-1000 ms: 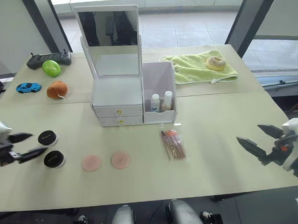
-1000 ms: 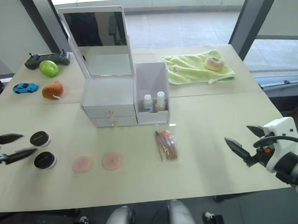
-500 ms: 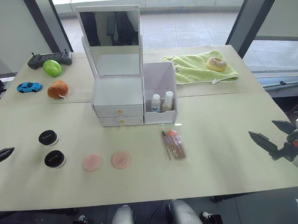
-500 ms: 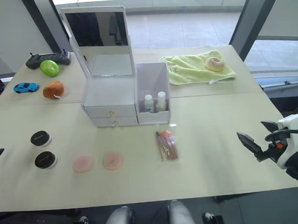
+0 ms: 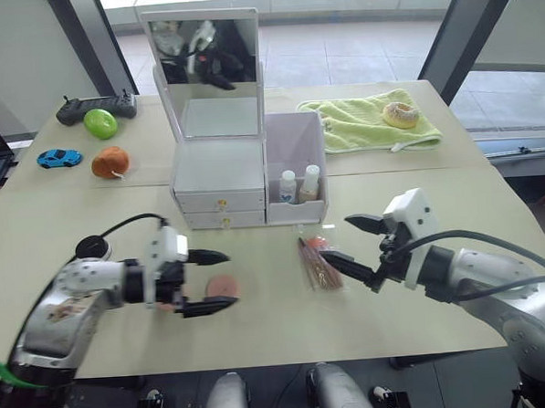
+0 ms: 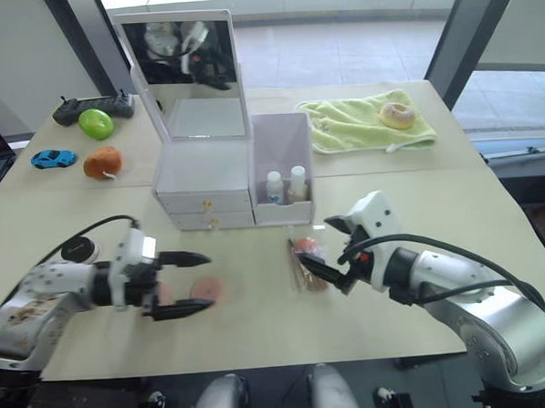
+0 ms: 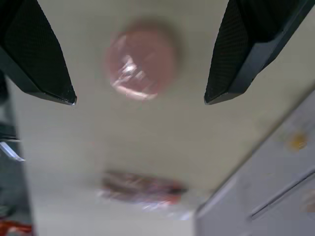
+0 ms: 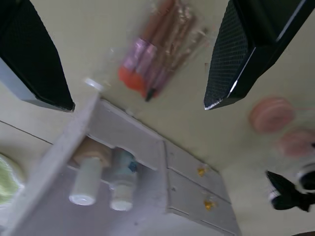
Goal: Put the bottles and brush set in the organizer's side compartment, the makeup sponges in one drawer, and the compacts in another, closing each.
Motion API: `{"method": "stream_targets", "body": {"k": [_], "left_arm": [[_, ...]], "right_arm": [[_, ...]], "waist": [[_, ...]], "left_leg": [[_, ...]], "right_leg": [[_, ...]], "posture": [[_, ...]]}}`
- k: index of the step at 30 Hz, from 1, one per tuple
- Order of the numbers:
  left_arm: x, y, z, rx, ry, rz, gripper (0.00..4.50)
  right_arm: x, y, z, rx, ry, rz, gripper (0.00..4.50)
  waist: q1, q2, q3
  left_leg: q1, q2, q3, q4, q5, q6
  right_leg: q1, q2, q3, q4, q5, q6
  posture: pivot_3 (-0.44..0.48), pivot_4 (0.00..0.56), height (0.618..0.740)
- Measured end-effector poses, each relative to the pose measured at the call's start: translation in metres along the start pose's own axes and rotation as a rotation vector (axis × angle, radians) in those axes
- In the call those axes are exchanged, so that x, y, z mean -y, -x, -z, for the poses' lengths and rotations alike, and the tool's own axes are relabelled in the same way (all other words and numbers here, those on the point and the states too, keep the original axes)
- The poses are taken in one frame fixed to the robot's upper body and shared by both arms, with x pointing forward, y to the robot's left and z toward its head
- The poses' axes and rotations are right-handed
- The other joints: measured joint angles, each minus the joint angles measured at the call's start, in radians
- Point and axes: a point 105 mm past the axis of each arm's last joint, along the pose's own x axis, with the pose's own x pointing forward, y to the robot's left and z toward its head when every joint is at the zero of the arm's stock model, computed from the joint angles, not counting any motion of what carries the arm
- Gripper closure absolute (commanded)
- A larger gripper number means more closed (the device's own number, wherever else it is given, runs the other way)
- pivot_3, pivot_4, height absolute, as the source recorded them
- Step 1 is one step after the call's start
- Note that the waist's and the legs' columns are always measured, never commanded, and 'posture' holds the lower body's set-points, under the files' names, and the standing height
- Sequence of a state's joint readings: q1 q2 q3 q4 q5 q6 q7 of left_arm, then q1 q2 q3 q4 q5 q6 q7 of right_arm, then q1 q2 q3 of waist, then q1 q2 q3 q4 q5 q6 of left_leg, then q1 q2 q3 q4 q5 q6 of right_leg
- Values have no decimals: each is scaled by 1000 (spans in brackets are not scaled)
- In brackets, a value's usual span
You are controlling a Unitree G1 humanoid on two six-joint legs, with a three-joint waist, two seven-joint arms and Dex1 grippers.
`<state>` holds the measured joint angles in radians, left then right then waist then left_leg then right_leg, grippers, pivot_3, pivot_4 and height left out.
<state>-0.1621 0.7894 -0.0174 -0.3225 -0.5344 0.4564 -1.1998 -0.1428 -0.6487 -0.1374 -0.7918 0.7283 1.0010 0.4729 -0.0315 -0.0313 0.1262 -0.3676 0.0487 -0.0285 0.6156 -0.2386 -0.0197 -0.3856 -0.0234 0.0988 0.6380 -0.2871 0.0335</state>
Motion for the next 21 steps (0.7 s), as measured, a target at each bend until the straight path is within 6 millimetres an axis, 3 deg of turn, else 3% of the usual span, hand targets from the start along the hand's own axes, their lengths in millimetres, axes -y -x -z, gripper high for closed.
{"method": "stream_targets", "body": {"k": [3, 6, 15, 21], "left_arm": [[-4, -17, -21, 29, -45, 20, 836], [-5, -45, -37, 78, -79, 87, 1797], [-23, -100, -1, -3, -47, 71, 4489], [-25, -122, 11, -19, -52, 56, 4489]], "right_arm": [[6, -3, 10, -68, -89, 6, 0], [28, -6, 25, -166, -259, 53, 0], [40, -18, 50, -281, -644, -8, 0], [46, -17, 60, -330, -737, -19, 0]], "waist": [[-2, -2, -1], [-7, 1, -2], [-10, 6, -3], [-10, 7, -4]], "left_leg": [[0, 0, 0, 1, 0, 0], [0, -1, 0, 0, 0, 0], [0, -1, -4, 1, 0, 1], [-1, -1, -4, 1, 0, 1]], "right_leg": [[2, 0, 0, -2, 1, 1], [5, 1, 0, -4, 1, 1], [3, 3, 0, -5, 6, -6], [3, 3, 0, -5, 6, -5]], "posture": [[0, 150, 740], [0, 150, 740], [0, 150, 740], [0, 150, 740]]}}
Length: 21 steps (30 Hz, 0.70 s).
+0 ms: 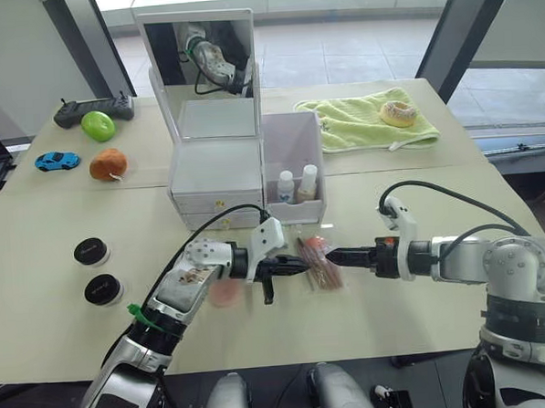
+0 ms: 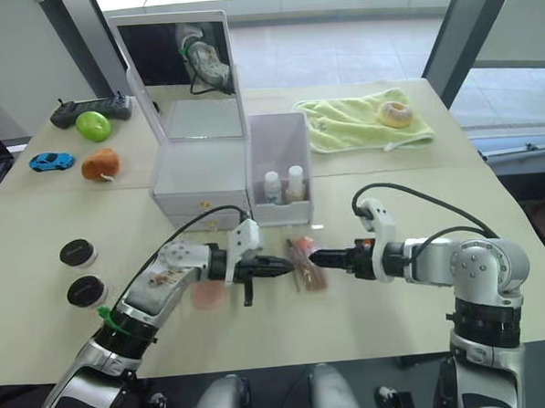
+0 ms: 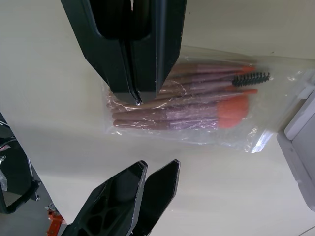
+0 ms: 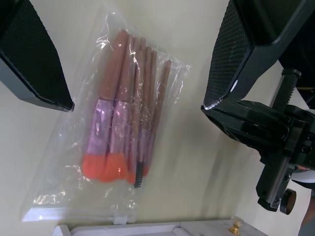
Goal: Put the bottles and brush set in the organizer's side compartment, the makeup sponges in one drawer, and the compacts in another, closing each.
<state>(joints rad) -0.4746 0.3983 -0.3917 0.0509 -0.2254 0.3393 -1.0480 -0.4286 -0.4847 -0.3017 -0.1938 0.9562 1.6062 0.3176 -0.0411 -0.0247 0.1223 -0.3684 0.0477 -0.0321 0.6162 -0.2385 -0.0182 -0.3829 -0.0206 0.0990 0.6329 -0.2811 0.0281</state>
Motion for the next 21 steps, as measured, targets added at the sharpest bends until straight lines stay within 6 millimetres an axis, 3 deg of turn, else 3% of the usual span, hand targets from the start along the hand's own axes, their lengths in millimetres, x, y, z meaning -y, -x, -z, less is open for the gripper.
{"method": "stream_targets", "body": {"k": [7, 12, 18, 21], "left_arm": [[-1, -11, 21, -90, -30, -28, 4489], [1, -15, 20, -86, -50, -27, 4489], [1, -14, 21, -91, -59, -28, 4489], [1, -13, 22, -93, -61, -26, 4500]], "right_arm": [[4, -16, 1, -57, -55, -13, 0], [-10, -38, -4, -77, -64, -71, 0], [-7, -43, -7, -79, -86, -81, 0], [-6, -43, -7, -80, -91, -78, 590]], "waist": [[-5, 4, -2], [-3, 5, -3], [-3, 5, -4], [-4, 6, -5]], "left_leg": [[0, 0, 0, 0, 0, 0], [0, 0, 0, 0, 0, 0], [0, 0, 0, 0, 0, 0], [0, 0, -1, 0, 0, 0]], "right_leg": [[0, 0, 0, 0, -1, 1], [1, 0, 0, 0, 0, 1], [1, 0, 0, 0, -1, 2], [1, 0, 0, 0, -1, 2]], "posture": [[0, 150, 740], [0, 150, 740], [0, 150, 740], [0, 150, 740]]}}
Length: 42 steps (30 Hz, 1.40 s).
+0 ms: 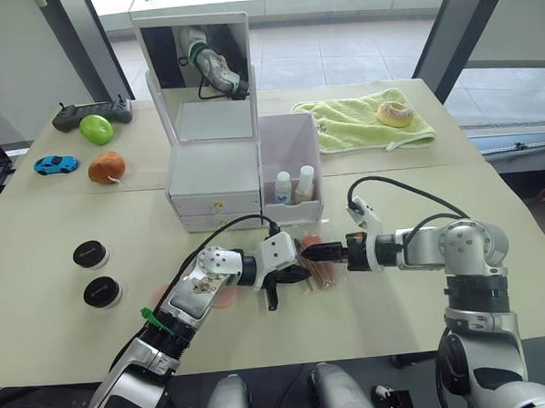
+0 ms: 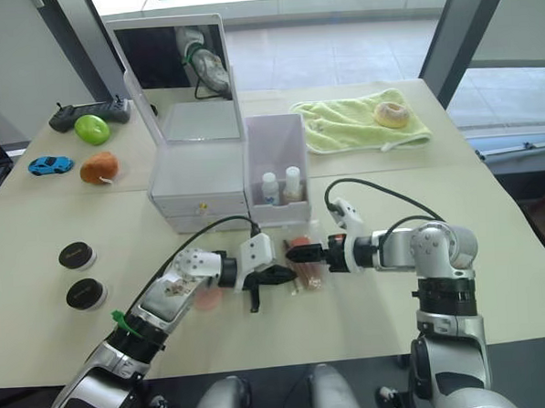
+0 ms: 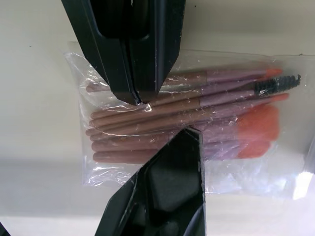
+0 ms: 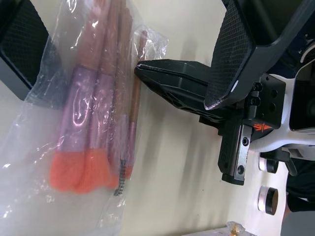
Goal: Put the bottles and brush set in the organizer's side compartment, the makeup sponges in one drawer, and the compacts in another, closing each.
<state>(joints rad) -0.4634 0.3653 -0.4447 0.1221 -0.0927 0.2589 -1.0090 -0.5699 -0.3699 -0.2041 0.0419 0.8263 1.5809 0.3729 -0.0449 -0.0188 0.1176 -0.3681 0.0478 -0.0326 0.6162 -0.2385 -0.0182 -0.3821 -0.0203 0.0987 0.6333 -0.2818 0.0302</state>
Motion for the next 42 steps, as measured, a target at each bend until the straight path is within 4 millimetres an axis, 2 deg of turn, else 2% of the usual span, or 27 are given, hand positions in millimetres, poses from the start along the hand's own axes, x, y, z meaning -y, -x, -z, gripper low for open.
{"method": "stream_targets", "body": {"k": [10, 18, 21, 25, 29, 32, 35, 36, 38, 40, 42], "left_arm": [[-2, 3, 1, -5, -3, -4, 4500], [-5, 8, 1, 18, 32, -24, 4500], [-5, 19, -10, 94, 84, -27, 4500], [-3, 58, -42, 213, 120, -2, 4500], [9, 103, -51, 235, 181, 21, 4500], [12, 123, -54, 226, 213, 3, 3892], [15, 127, -56, 213, 198, -8, 2972], [15, 126, -56, 217, 201, -9, 2697], [17, 117, -54, 222, 203, 0, 2697], [16, 107, -49, 215, 196, 4, 2298], [12, 96, -40, 198, 188, -2, 1881]], "right_arm": [[11, 4, 0, -6, -3, 56, 3928], [12, 8, -2, 26, -13, 50, 3928], [7, 17, -9, 90, -2, 37, 3928], [-14, 36, -19, 192, 80, -22, 3928], [-26, 53, -14, 233, 165, -41, 3928], [-33, 62, -12, 264, 193, -57, 3977], [-34, 62, -7, 266, 200, -40, 3977], [-32, 60, -6, 264, 191, -29, 3977], [-25, 56, -4, 246, 171, 5, 3977], [-14, 53, -3, 227, 129, 46, 3977], [1, 51, -1, 191, 83, 96, 3379]], "waist": [[1, 0, 0], [1, 0, 0], [1, 0, 0], [-4, 1, 0], [-6, 1, 1], [-3, 1, 1], [1, 1, 1], [1, 1, 1], [0, 1, 1], [1, 1, 1], [1, 1, 1]], "left_leg": [[0, 0, 0, 0, 0, 0], [0, 0, 0, 0, 0, 0], [-1, 0, 0, 0, 0, 0], [-1, 1, -1, -1, 0, 0], [-1, 1, -1, -1, 0, 0], [-1, 1, -1, -1, 0, 0], [-1, 0, -1, -1, 0, 0], [-1, 0, 0, -1, 0, 0], [-1, 0, 0, -1, 0, 0], [-1, 0, 0, -1, 0, 0], [-1, 0, 0, -1, 0, 0]], "right_leg": [[-1, 0, 0, 0, 0, 0], [-1, 0, 0, 0, 0, 0], [-2, 0, 0, 0, 0, 0], [-3, 0, 0, 1, -1, 3], [-2, 0, 0, 0, -4, 7], [-2, 0, 0, -1, -4, 7], [-2, 0, 0, -2, -4, 7], [-2, 0, 0, -3, -4, 7], [-2, 0, 0, -3, -4, 7], [-2, 0, 0, -2, -4, 6], [-2, 0, 0, -3, -4, 6]], "posture": [[0, 150, 740], [0, 150, 740], [0, 150, 740], [0, 150, 740], [0, 150, 740], [0, 150, 740], [0, 150, 740], [0, 150, 740], [0, 150, 740], [0, 150, 740], [0, 150, 740]]}}
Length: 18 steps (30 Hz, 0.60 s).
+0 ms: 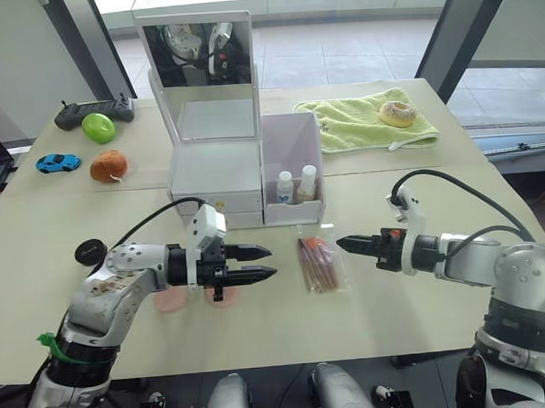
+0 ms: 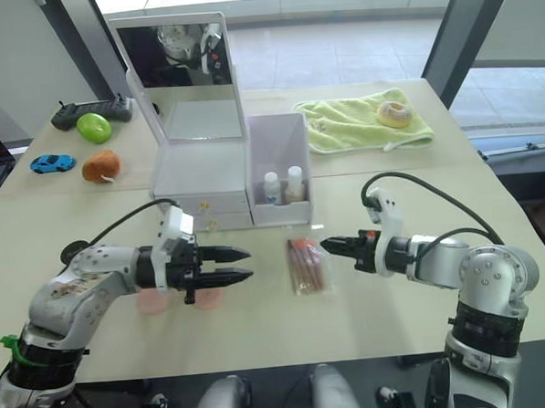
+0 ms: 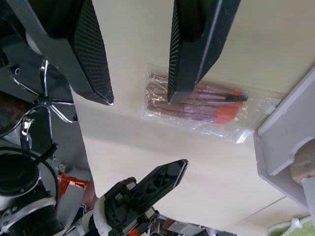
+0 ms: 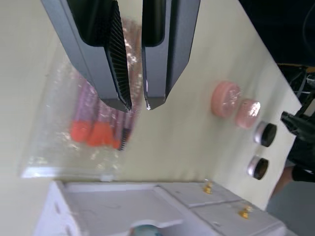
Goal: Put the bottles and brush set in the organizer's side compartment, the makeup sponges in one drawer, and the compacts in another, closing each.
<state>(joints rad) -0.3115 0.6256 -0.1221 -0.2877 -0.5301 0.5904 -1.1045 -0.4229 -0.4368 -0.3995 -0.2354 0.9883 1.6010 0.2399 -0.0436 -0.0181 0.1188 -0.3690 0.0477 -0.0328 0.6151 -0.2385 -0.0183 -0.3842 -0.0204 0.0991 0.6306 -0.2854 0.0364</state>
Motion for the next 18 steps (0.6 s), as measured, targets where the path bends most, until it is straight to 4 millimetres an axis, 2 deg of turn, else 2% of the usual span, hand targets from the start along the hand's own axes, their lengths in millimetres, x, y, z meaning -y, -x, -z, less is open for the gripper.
{"method": "stream_targets", "body": {"k": [5, 6, 9, 14, 18], "left_arm": [[-5, -37, 25, -15, -12, 9, 371], [-4, -44, 27, -14, -14, 17, 336], [-6, -60, 22, 20, -24, 19, 830], [-13, -71, 8, 66, -39, 24, 2478], [-19, -73, 16, 42, -12, 11, 3768]], "right_arm": [[25, -5, 2, -51, -58, 77, 1709], [26, -7, 2, -56, -63, 78, 1428], [30, -9, 2, -61, -91, 75, 1405], [28, -9, -8, -35, -106, 49, 1405], [28, -10, -10, -20, -151, 18, 1405]], "waist": [[1, 0, 0], [0, 0, 0], [-1, 0, 0], [0, 0, 0], [0, 0, 0]], "left_leg": [[0, 0, 1, 0, 0, 0], [0, 0, 0, 0, 0, 0], [-1, 0, 0, 0, 0, 0], [-1, 0, 0, 0, 0, 0], [-1, 0, 0, 1, 0, 0]], "right_leg": [[0, 0, 1, 0, 4, -7], [0, 0, 1, 0, 4, -7], [0, 0, 1, 0, 4, -7], [0, 0, 1, 0, 4, -5], [0, 0, 1, 0, 4, -5]], "posture": [[0, 150, 740], [0, 150, 740], [0, 150, 740], [0, 150, 740], [0, 150, 740]]}}
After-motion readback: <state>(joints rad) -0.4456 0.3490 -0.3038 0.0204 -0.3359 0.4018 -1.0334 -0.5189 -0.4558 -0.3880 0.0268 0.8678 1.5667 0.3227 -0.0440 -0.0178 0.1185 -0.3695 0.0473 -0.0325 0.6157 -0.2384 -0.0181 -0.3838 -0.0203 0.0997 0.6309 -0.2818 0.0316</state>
